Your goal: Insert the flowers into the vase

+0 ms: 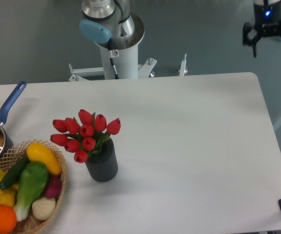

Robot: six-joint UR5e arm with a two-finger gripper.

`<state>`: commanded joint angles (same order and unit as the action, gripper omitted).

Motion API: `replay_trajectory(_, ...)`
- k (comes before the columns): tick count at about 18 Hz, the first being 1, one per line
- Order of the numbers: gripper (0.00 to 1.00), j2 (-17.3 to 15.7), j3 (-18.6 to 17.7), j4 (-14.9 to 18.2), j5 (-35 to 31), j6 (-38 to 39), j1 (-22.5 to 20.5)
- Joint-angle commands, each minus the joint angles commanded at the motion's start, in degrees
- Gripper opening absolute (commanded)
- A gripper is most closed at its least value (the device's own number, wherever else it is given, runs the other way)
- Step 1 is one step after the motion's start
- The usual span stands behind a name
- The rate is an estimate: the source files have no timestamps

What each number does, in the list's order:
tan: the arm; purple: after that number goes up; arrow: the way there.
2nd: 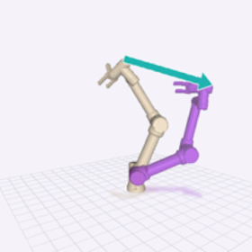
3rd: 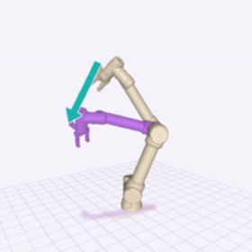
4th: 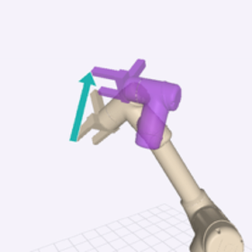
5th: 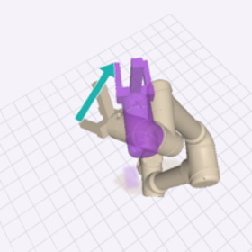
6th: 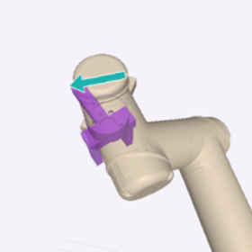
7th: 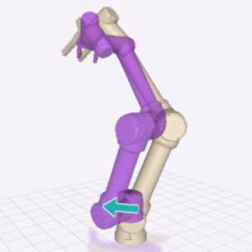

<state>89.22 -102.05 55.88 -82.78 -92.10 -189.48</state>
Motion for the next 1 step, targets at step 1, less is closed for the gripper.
replay_trajectory(1,1.00,-0.5,1.3,2.2,-0.1,0.0,-1.1)
